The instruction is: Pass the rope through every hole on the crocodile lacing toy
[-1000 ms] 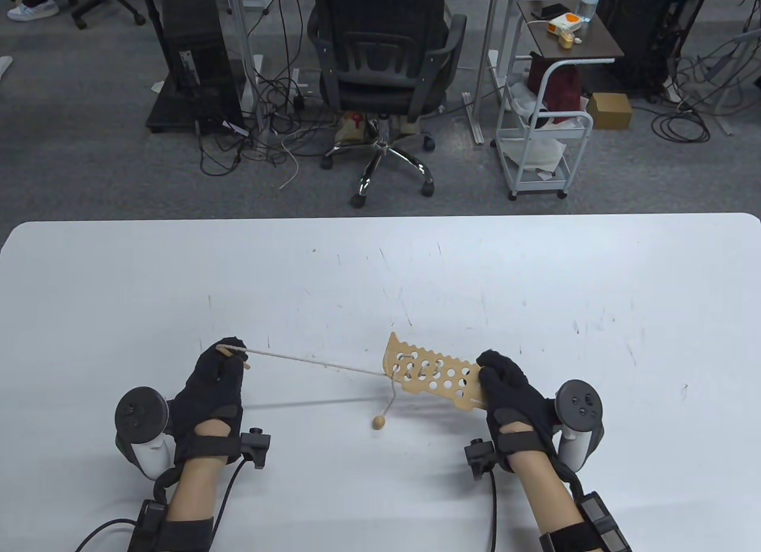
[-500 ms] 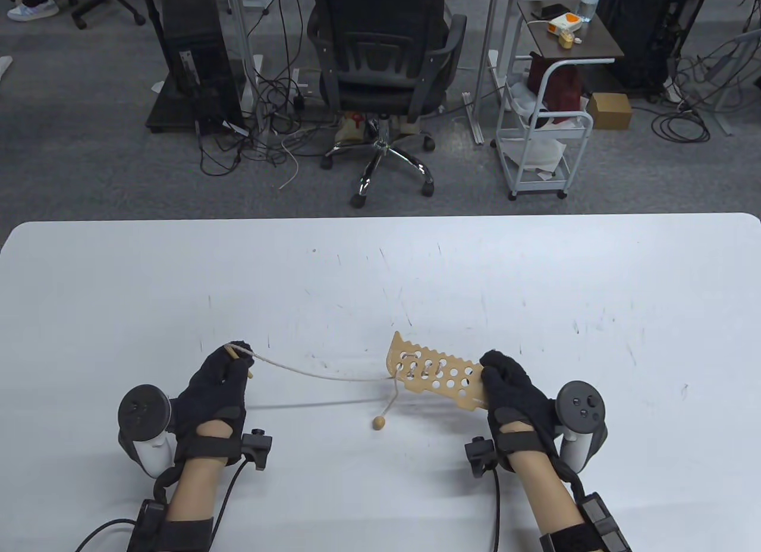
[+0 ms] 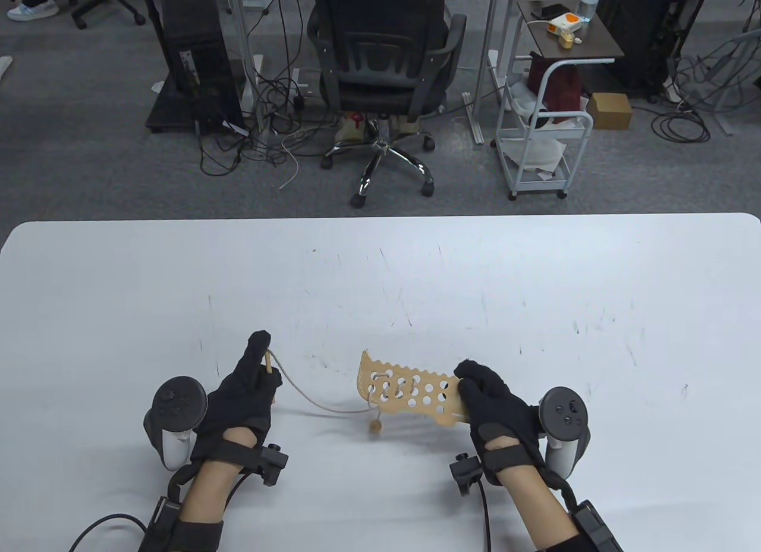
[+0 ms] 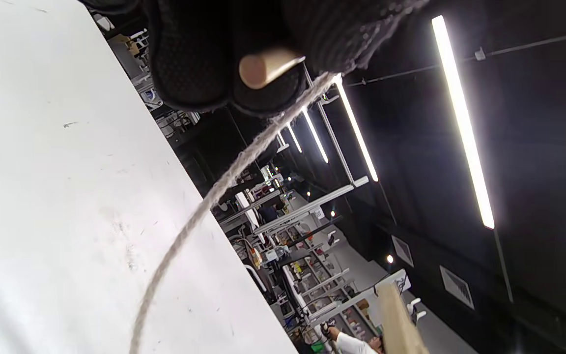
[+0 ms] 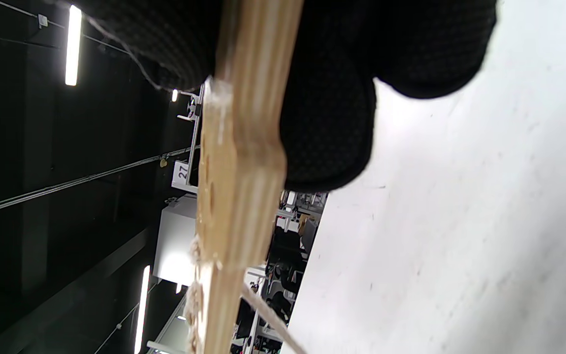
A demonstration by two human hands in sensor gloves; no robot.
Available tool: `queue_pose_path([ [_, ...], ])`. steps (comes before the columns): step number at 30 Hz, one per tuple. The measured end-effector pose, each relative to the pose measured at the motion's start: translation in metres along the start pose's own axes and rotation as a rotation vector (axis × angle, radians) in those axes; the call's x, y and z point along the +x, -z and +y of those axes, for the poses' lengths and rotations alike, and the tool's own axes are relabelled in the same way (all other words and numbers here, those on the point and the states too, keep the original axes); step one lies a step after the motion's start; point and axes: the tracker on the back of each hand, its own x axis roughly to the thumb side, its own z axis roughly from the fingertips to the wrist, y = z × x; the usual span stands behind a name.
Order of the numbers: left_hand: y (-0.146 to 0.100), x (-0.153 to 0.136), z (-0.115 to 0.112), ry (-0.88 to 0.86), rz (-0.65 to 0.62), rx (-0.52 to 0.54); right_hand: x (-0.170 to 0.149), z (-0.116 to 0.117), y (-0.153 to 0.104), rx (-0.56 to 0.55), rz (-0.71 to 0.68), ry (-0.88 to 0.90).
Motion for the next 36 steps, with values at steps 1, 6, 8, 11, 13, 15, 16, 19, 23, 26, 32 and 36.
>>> queue_pose_path([
  [1,0.0,0.0,-0.001,0.009,0.001,-0.004,0.001,0.002,-0.001,0.01,-0.004,0.007],
  [6,0.002,0.001,-0.003,0.044,-0.008,-0.011,0.006,0.008,-0.006,0.042,-0.035,0.022],
  [8,0.002,0.001,-0.004,0.067,-0.017,-0.017,0.007,0.01,-0.008,0.047,-0.047,0.027],
  [11,0.003,0.002,-0.007,0.083,-0.024,-0.032,0.01,0.013,-0.01,0.062,-0.057,0.032],
  [13,0.003,0.002,-0.008,0.087,-0.025,-0.033,0.011,0.014,-0.011,0.075,-0.063,0.035],
  [15,0.002,0.002,-0.009,0.083,-0.022,-0.036,0.012,0.016,-0.013,0.085,-0.069,0.039],
  [16,0.002,0.002,-0.01,0.066,-0.017,-0.046,0.013,0.017,-0.014,0.091,-0.071,0.04],
  [19,0.002,0.002,-0.015,0.006,-0.007,-0.093,0.015,0.02,-0.016,0.105,-0.08,0.046],
  [23,0.002,0.004,-0.023,-0.044,-0.014,-0.169,0.017,0.023,-0.018,0.119,-0.089,0.057],
  [26,-0.001,0.009,-0.031,-0.089,-0.026,-0.215,0.019,0.024,-0.019,0.13,-0.097,0.071],
  [32,-0.003,0.013,-0.045,-0.189,-0.038,-0.327,0.021,0.028,-0.022,0.148,-0.109,0.106],
  [36,-0.004,0.013,-0.054,-0.28,-0.034,-0.398,0.021,0.029,-0.023,0.16,-0.112,0.134],
])
